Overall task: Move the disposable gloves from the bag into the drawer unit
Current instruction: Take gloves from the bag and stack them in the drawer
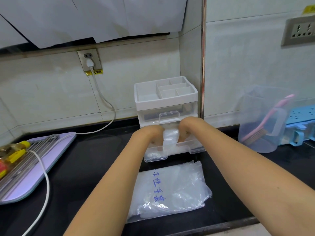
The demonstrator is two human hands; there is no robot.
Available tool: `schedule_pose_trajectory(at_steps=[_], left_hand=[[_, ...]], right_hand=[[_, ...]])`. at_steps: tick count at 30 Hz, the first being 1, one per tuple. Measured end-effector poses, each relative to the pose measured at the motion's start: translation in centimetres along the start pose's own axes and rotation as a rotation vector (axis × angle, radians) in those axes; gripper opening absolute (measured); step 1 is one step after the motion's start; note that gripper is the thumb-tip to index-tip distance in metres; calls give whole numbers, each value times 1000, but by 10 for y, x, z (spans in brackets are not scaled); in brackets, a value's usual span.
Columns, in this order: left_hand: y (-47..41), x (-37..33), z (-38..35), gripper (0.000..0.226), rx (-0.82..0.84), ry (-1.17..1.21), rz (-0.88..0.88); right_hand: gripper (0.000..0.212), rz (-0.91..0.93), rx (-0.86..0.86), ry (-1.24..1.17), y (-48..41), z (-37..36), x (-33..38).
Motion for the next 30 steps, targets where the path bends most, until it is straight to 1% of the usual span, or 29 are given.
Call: schedule_pose_trajectory(at_steps=[3,5,7,10,13,15,17,21,23,26,30], left_hand=[[4,0,1,74,13,28,-11],[5,0,-2,70,24,89,-17],[7,-1,-3,67,17,130,-10],[10,-3,-2,63,-19,167,8],[18,-3,3,59,-75,295,22],[27,-2,12,58,-161,404,31],[41,-2,21,50,-292,502,33],[82,-6,25,20,-579,711,42],[100,-13,16,20,-657,791,43],[114,-32,-9,18,-636,892,13],[101,-62,-54,9,-527,897,-21]], right_hand=[[47,23,4,-24,-1,-2,3],[58,28,20,-115,1,-4,2],[69,47,9,-270,6,-3,0],[63,146,-152,-506,20,10,-9],[50,208,-276,-641,40,24,-23],[35,250,-353,-745,55,32,-33],[22,284,-417,-845,73,35,-44],[23,303,-506,-983,97,22,-66],[25,288,-525,-1076,106,6,-77],[26,239,-551,-1185,113,-31,-94],[23,135,-532,-1202,101,-87,-102]])
Point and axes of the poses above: each hand's wrist, its own y-axis away from the middle knuckle, its own z-axis out of the back of the hand, x = y × z, the point moved 6 cm from there along -y, towards the middle knuckle, and after that the axes turned 14 degrees about -y, right-handed, at the moved point
